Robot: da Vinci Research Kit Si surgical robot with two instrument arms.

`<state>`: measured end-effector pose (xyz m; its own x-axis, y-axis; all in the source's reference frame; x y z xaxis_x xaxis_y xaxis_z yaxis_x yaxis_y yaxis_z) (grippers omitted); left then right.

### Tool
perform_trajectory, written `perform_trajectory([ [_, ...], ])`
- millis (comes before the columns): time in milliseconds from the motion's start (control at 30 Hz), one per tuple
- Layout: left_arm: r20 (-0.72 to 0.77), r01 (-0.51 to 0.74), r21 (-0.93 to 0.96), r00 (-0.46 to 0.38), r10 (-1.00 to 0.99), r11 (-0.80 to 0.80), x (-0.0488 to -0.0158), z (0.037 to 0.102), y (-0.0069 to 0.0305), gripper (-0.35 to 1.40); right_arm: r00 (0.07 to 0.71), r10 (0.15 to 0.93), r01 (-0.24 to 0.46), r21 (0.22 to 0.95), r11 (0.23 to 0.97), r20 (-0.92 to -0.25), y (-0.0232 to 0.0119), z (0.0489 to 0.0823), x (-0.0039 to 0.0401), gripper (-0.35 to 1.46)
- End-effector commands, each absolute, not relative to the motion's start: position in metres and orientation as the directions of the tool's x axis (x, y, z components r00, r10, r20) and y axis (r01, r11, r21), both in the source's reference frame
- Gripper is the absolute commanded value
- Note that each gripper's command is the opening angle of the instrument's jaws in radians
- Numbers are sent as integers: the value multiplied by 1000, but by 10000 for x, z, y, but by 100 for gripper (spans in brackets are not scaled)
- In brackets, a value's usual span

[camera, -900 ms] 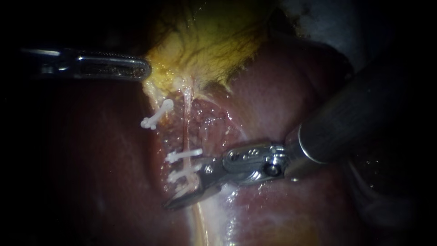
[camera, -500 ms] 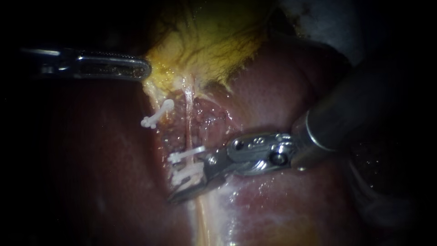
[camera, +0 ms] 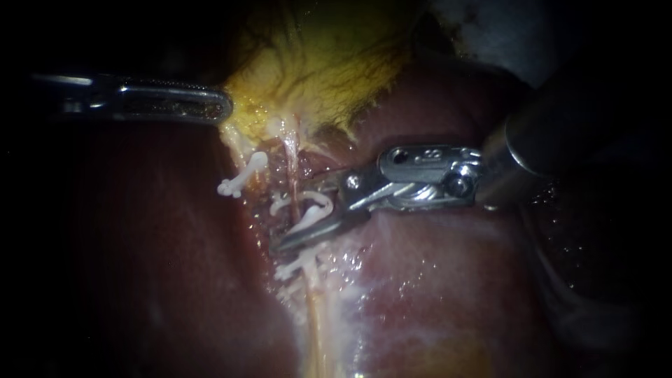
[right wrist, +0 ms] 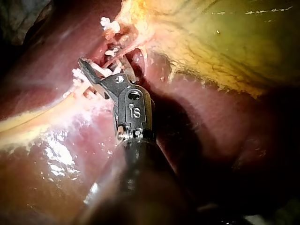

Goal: Clipping third clip right tube

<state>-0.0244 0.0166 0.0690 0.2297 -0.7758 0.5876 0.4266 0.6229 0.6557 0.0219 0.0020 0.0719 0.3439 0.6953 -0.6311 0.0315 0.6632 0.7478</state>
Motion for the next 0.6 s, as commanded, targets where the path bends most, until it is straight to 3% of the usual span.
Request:
perform_trajectory([
  [33,588,427,656,230,-776,623,-244,690,166,-35,320,717,31,763,646,-620,20,720,220,48],
  [133,588,427,656,230,-776,623,-244,690,166,-35,258,767,78,804,590,-588,25,721,221,49],
  [267,588,427,656,230,-776,623,-244,690,166,-35,227,806,133,837,530,-546,26,723,222,49],
  [600,588,426,656,230,-776,623,-244,690,166,-35,118,874,298,857,421,-471,29,724,222,49],
])
